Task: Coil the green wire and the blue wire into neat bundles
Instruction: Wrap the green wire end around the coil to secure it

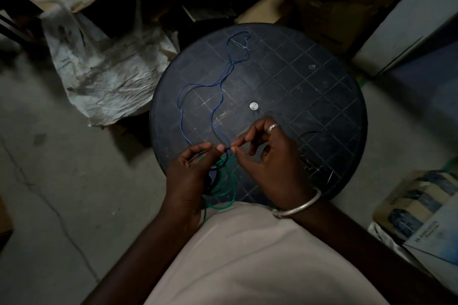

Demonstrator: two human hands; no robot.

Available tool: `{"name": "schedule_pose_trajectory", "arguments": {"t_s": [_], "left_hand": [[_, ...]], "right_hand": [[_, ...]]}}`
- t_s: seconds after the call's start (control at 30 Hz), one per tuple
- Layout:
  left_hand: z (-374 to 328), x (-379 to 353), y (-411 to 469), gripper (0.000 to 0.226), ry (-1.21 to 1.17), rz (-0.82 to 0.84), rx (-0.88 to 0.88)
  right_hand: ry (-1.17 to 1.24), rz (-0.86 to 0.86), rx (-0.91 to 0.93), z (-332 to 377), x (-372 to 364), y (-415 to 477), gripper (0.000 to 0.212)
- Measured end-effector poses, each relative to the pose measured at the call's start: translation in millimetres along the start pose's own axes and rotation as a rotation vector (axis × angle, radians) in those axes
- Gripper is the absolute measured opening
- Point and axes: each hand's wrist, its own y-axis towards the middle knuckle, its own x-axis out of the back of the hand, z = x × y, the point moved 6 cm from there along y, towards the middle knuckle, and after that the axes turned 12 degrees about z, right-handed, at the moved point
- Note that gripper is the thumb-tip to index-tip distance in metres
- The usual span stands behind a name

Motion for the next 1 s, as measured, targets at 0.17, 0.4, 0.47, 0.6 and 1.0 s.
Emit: {"name": "schedule_pose_trajectory", "arguments": {"t_s": [0.17, 0.4, 0.47, 0.6, 1.0], "left_hand": [[3.7, -0.4, -1.0, 0.022, 0.042, 0.058, 0.009], [-6.0, -5.6, -5.1, 0.017, 0.257, 0.145, -0.145], [-8.5, -8.1, -6.0, 0.013, 0.345, 0.185, -0.197], [-8.2, -8.2, -3.6, 0.005, 0.423, 0.172, -0.223], [16.1, -20.0, -6.1, 0.018, 0.256, 0.379, 0.026]], "right_hand": [[-0.038, -0.032, 0.022, 5.6, 1.1, -1.9, 0.041], [-0.016, -0.055, 0.037, 6.5, 4.8, -7.8, 0.042], [-0.017, -0.061, 0.045, 6.8, 5.9, -10.9, 0.041], [-0.014, -0.108, 0.050, 7.8, 11.3, -12.5, 0.043], [-0.154, -0.295, 0.149, 11.8, 51.4, 11.0, 0.050]]}}
